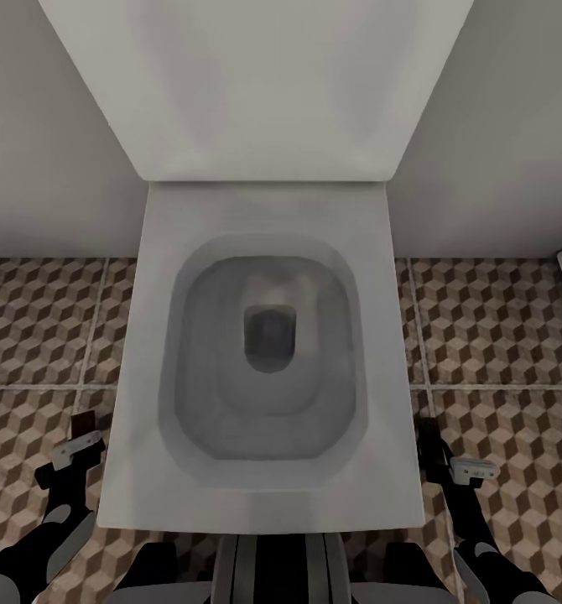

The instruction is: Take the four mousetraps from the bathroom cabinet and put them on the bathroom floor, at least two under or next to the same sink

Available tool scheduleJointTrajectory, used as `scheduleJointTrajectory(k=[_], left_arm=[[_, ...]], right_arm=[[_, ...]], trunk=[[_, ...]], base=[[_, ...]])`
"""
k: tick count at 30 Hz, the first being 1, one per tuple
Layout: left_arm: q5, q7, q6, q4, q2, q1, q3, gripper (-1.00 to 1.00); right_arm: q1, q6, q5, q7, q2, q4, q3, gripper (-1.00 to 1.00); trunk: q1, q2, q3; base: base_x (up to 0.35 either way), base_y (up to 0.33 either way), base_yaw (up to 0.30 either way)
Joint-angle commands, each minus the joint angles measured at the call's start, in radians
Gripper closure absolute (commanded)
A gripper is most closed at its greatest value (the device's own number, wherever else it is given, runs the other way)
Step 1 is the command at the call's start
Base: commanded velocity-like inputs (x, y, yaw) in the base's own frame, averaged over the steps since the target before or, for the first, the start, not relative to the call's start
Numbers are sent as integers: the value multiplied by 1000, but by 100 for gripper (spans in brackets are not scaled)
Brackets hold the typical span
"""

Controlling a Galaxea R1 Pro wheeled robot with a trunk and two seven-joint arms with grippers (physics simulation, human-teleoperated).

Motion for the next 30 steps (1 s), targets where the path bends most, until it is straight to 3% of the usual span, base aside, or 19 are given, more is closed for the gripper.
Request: scheduleJointTrajectory(k=[1,30], left_arm=[[5,9,-4,-1,1,-1,-8,100],[4,9,-2,1,-1,-1,-11,100]], right_arm=[[0,-3,-11,2,-1,0,7,100],[0,-3,-12,0,-1,7,7,100]], trunk=[[0,0,0],[1,-1,-12]], base=[[0,0,0],[0,0,0]])
